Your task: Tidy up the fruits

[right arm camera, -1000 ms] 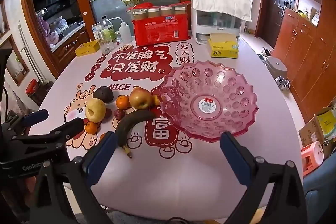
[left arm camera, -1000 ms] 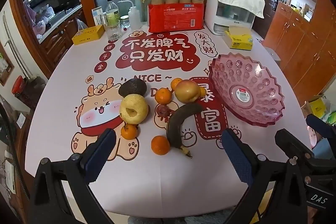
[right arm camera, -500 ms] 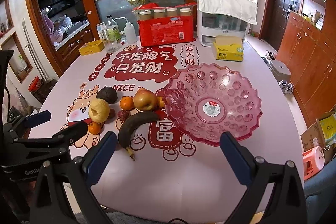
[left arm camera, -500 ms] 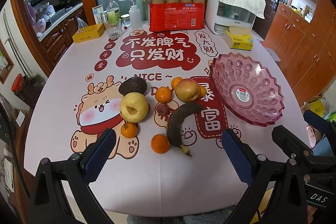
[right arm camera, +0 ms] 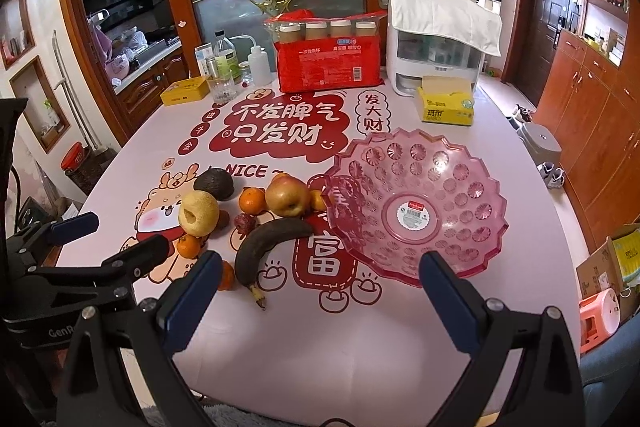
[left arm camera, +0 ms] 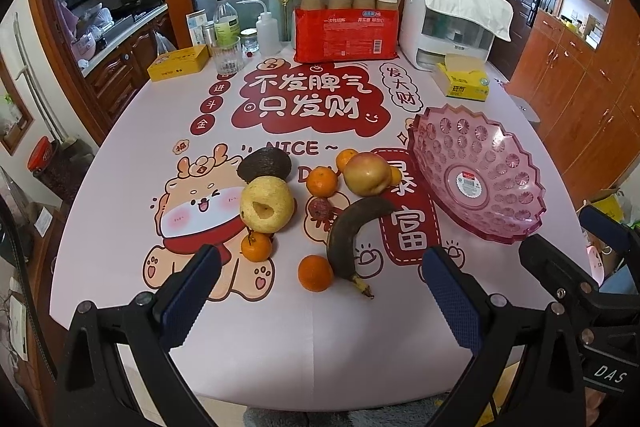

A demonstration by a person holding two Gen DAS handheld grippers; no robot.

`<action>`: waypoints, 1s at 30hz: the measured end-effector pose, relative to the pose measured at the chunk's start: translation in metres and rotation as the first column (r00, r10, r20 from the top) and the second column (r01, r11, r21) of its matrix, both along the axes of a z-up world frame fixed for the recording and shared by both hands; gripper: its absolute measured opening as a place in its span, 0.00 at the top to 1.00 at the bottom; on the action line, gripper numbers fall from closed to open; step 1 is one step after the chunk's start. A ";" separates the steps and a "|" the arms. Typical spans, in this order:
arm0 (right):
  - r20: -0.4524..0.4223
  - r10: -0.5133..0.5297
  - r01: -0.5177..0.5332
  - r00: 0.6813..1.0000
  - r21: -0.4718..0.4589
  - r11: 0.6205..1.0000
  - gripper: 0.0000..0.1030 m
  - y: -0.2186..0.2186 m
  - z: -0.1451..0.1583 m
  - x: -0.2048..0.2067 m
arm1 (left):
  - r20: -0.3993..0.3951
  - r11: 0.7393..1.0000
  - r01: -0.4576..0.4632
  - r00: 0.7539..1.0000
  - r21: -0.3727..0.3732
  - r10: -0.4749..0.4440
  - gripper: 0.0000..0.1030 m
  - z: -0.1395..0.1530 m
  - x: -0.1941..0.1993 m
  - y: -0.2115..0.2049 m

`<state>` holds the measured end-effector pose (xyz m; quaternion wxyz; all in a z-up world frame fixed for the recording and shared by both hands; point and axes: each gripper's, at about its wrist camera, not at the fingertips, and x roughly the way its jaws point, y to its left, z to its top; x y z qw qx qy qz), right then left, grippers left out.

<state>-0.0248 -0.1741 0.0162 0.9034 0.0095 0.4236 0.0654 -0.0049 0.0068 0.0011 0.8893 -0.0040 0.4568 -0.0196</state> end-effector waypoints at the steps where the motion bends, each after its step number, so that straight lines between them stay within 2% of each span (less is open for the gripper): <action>1: 0.003 0.002 -0.002 1.000 0.001 1.000 0.04 0.000 0.001 0.000 | 0.002 1.000 0.000 1.000 0.000 0.000 0.03 0.000 0.000 0.000; 25: 0.069 0.010 -0.014 0.998 0.047 0.999 0.04 -0.008 0.017 -0.003 | 0.064 1.000 0.002 0.998 0.029 -0.004 0.03 0.025 -0.004 -0.007; 30: 0.096 0.024 -0.029 0.995 0.052 0.998 0.04 -0.009 0.022 -0.004 | 0.081 1.000 0.004 0.997 0.006 -0.004 0.03 0.031 -0.005 -0.006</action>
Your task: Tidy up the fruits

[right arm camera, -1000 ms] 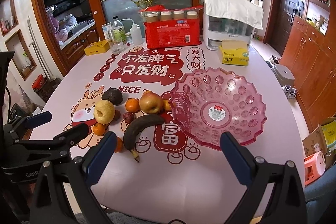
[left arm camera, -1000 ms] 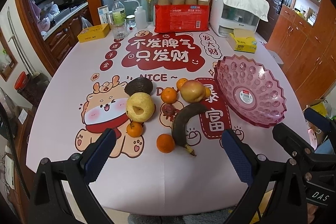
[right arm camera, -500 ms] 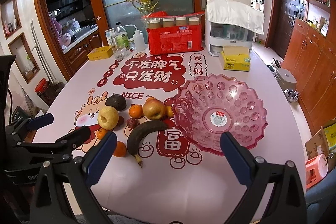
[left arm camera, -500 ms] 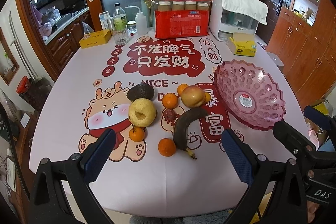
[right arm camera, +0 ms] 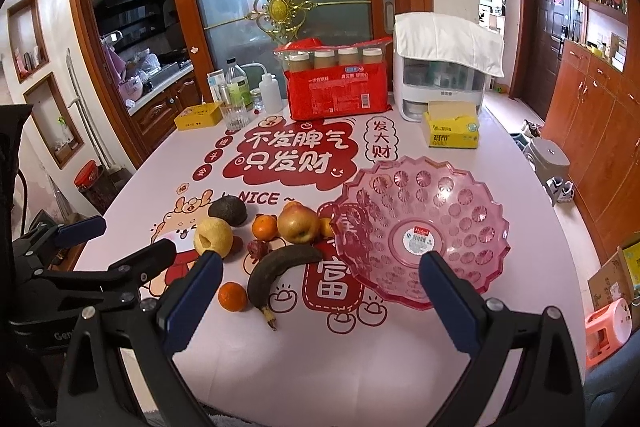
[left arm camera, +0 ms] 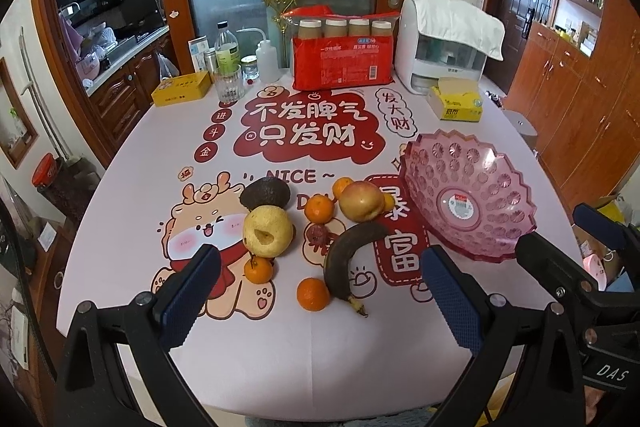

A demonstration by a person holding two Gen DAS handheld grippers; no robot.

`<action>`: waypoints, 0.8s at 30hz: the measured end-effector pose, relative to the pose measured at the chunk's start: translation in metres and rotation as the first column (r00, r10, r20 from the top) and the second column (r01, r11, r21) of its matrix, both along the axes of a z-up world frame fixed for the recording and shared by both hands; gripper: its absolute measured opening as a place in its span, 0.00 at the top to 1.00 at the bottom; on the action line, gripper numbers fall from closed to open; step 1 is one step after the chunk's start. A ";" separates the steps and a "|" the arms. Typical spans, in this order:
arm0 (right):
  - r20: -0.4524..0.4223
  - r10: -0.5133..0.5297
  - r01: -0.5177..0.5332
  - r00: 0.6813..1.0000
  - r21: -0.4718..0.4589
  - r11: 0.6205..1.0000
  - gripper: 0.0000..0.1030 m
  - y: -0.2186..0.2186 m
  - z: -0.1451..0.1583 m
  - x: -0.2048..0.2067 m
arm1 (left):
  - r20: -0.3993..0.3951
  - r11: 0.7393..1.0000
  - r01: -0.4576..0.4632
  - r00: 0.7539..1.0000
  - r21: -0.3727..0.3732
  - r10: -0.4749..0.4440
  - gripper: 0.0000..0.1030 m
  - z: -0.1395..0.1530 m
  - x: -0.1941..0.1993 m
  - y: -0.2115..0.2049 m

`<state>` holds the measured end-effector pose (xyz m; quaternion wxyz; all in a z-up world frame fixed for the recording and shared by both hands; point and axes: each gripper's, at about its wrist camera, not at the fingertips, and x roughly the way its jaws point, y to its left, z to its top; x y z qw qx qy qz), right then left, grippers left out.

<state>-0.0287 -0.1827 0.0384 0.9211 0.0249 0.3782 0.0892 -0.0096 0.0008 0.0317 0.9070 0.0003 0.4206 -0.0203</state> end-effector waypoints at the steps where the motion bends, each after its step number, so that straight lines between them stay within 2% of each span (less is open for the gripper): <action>1: 0.008 0.001 -0.001 1.000 0.001 1.000 0.04 0.000 0.001 0.000 | 0.002 1.000 -0.001 1.000 -0.002 0.001 0.03 0.001 0.000 0.000; 10: 0.026 0.025 -0.026 0.999 0.032 0.999 0.04 0.010 0.005 0.011 | 0.018 0.999 -0.019 1.000 0.030 0.018 0.03 0.010 0.009 0.012; 24: -0.029 0.033 -0.032 0.999 0.052 0.998 0.04 0.054 -0.008 0.043 | -0.073 0.998 0.011 0.997 0.065 -0.007 0.03 -0.005 0.053 0.053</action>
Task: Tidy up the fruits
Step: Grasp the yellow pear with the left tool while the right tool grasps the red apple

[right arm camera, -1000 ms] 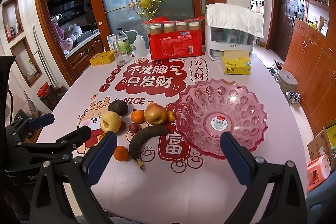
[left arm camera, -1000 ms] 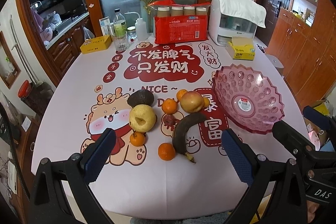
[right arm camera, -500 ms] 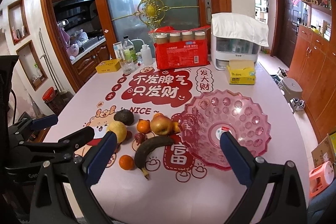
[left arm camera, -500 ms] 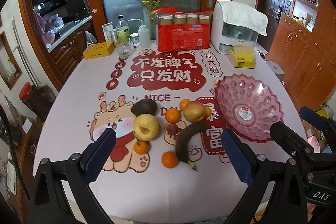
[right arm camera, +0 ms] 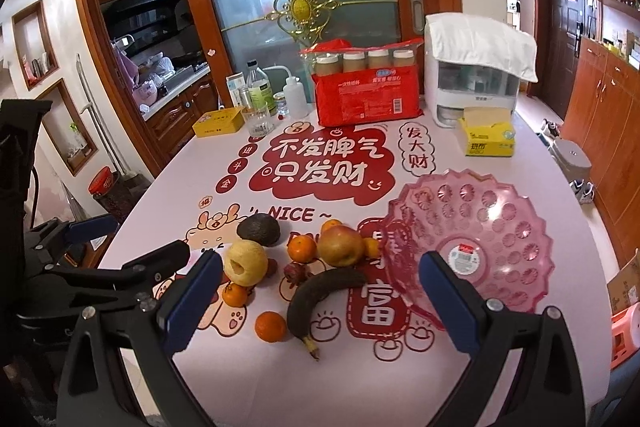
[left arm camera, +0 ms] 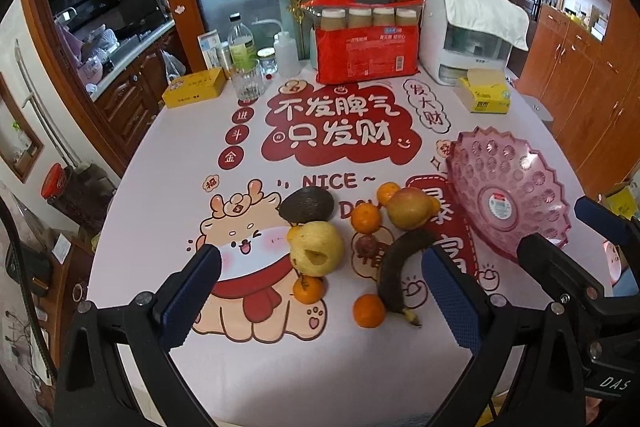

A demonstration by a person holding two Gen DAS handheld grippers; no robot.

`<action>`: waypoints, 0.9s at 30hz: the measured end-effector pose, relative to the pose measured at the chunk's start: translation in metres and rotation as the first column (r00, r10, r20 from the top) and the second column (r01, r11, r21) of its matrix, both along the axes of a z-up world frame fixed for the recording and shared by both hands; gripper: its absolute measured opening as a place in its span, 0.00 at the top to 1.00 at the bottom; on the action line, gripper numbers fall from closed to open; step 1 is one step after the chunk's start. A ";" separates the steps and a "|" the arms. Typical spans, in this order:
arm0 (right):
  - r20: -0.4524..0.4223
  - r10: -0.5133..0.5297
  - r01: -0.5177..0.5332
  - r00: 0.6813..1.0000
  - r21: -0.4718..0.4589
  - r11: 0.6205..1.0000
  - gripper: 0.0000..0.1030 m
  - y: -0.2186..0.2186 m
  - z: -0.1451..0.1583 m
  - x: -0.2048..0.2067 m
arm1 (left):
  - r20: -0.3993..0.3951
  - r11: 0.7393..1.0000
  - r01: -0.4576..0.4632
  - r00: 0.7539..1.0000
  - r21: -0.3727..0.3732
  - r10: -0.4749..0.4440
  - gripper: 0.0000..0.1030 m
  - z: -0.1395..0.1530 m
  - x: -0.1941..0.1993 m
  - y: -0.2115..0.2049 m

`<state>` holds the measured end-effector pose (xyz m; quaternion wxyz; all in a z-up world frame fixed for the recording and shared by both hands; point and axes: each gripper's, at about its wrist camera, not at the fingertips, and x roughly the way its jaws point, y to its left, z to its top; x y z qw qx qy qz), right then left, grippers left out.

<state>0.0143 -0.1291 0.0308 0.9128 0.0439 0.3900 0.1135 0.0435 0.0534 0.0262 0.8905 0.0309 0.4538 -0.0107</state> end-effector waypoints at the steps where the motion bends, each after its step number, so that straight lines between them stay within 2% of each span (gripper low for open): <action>1: -0.010 0.000 0.000 1.000 -0.002 1.000 0.04 0.004 -0.002 0.003 | -0.009 1.000 0.002 1.000 -0.003 -0.002 0.03 -0.003 0.003 0.003; 10: -0.111 -0.012 0.013 0.994 0.008 1.000 0.04 0.025 -0.030 0.034 | -0.105 0.999 -0.038 0.994 -0.030 0.034 0.03 -0.038 0.035 0.051; 16: -0.201 -0.012 0.017 0.979 0.023 1.000 0.15 0.035 -0.061 0.065 | -0.211 0.995 -0.069 0.976 -0.073 0.052 0.03 -0.079 0.062 0.084; 22: -0.270 -0.041 0.050 0.962 0.028 0.998 0.24 0.033 -0.097 0.099 | -0.310 0.991 -0.036 0.951 -0.130 -0.006 0.03 -0.128 0.087 0.083; 27: -0.346 -0.071 0.093 0.935 0.045 0.995 0.30 0.028 -0.128 0.125 | -0.344 0.989 -0.001 0.938 -0.147 -0.050 0.03 -0.157 0.104 0.070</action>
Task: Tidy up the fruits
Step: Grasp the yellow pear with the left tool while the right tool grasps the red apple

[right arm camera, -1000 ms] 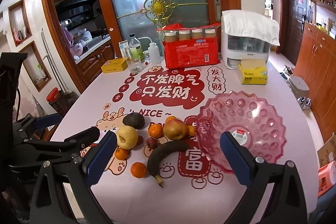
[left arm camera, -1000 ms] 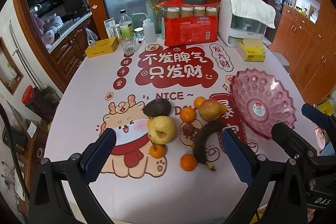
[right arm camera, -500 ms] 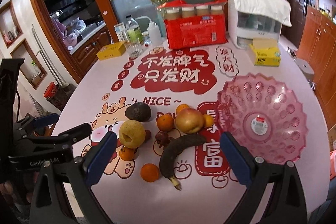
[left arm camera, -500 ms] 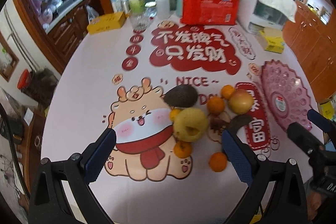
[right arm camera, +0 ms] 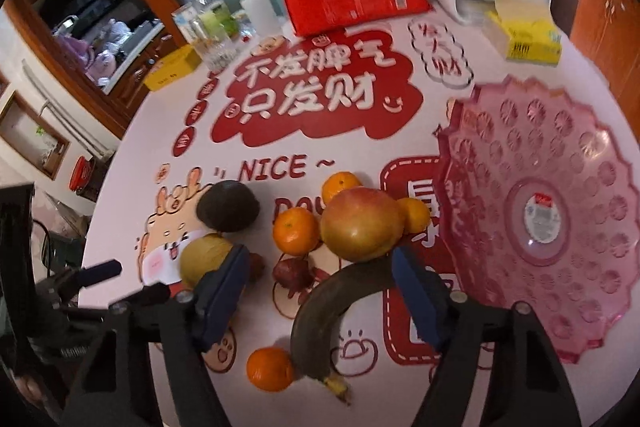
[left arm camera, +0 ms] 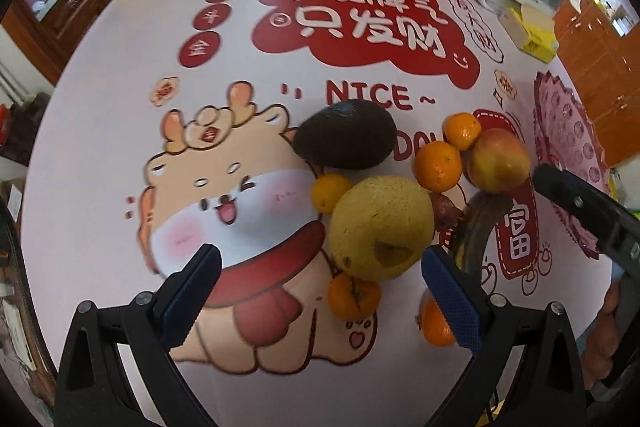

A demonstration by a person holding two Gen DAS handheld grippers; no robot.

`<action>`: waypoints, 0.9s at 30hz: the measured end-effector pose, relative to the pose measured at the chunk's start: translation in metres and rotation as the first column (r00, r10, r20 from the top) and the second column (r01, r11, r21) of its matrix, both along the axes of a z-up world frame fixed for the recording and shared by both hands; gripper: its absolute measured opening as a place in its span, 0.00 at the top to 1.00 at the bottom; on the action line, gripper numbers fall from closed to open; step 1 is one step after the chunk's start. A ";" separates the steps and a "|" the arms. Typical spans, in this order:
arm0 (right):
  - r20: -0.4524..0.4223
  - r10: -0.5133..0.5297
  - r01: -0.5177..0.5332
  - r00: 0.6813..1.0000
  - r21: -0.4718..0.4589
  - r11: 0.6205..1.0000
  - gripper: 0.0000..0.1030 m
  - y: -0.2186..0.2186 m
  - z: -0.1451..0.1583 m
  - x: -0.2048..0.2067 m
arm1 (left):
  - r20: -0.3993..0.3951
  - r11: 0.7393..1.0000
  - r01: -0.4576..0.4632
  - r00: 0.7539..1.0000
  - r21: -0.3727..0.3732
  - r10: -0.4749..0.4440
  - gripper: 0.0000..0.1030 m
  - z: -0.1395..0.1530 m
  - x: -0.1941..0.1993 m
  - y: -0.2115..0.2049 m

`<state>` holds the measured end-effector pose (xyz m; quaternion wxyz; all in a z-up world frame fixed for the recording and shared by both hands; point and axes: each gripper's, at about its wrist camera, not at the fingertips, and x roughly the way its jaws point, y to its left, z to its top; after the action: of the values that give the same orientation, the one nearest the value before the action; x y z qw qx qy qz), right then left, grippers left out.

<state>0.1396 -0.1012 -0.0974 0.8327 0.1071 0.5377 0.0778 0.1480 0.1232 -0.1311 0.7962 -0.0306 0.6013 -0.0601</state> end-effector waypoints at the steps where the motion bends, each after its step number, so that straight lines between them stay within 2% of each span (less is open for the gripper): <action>1: -0.011 -0.007 0.007 1.000 0.002 1.000 0.30 0.000 -0.005 0.004 | -0.004 1.000 0.009 1.000 -0.003 -0.009 0.04 -0.003 0.002 -0.003; 6: -0.052 -0.038 0.038 0.998 0.010 0.999 0.30 0.004 -0.024 0.019 | -0.016 0.998 0.056 0.998 -0.021 -0.057 0.06 -0.015 0.011 -0.015; 13: -0.084 -0.123 0.121 0.989 -0.023 0.992 0.30 -0.004 -0.043 0.035 | -0.039 0.995 0.065 0.997 -0.075 -0.068 0.08 -0.027 0.022 -0.021; 16: -0.096 -0.144 0.141 0.985 -0.034 0.989 0.30 -0.006 -0.051 0.041 | -0.054 0.993 0.067 0.996 -0.097 -0.072 0.13 -0.032 0.025 -0.023; 21: -0.088 -0.130 0.121 0.988 -0.098 0.988 0.31 0.002 -0.056 0.045 | -0.093 0.987 0.070 0.992 -0.142 -0.084 0.30 -0.043 0.030 -0.028; 27: -0.081 -0.092 0.076 0.992 -0.185 0.980 0.32 0.014 -0.061 0.045 | -0.087 0.988 0.077 0.992 -0.134 -0.089 0.32 -0.046 0.029 -0.035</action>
<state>0.1851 -0.0874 -0.1580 0.8168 0.0568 0.5741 -0.0117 0.1772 0.0885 -0.1768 0.7605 -0.0600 0.6332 -0.1309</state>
